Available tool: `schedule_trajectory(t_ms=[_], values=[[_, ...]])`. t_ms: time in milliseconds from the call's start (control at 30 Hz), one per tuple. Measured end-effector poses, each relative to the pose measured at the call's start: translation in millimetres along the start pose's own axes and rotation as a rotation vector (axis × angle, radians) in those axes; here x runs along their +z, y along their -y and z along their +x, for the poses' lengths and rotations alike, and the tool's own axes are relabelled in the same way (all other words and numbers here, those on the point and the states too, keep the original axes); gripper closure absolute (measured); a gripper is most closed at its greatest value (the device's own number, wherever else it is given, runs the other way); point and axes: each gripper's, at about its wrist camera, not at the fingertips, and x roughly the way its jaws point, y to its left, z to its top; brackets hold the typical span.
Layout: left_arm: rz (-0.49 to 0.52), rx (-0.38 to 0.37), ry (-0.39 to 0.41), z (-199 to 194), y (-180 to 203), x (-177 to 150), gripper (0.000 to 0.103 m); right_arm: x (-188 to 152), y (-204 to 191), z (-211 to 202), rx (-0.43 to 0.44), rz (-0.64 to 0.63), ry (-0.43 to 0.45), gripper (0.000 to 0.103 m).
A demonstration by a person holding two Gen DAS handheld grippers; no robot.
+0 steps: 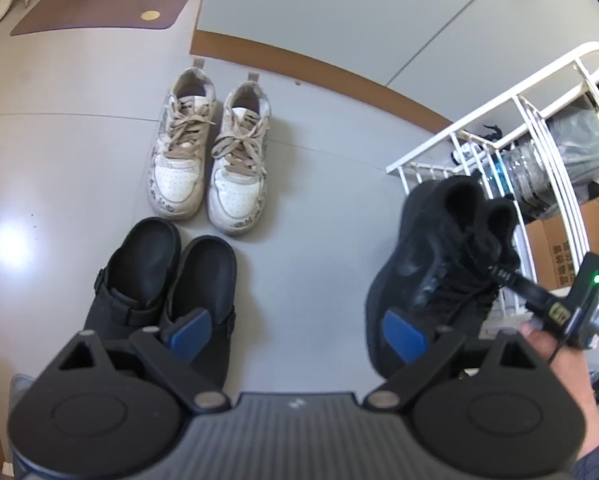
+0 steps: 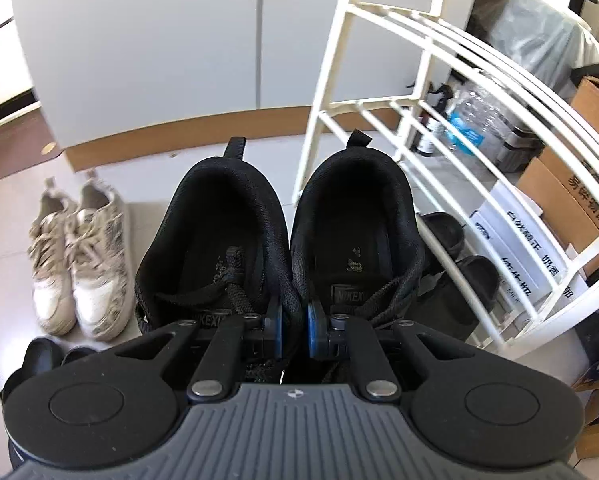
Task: Organize scattered shoes
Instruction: 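Lift the black sneakers with the right gripper toward the white rack, then push the black sneakers onto a rack shelf with the right gripper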
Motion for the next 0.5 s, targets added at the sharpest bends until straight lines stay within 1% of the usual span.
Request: schedule_trajectory(t_ms=[233, 300, 500], values=[[0.014, 0.012, -0.016, 7, 2, 2, 0.008, 26, 30, 18, -0.033, 0.11, 0.031, 0.09], [0.006, 0.027, -0.017, 9, -1, 3, 0.008, 32, 38, 22, -0.039, 0.149, 0.043, 0.09], [0.001, 0.041, -0.026, 15, -4, 4, 0.008, 41, 56, 31, -0.063, 0.218, 0.068, 0.09]])
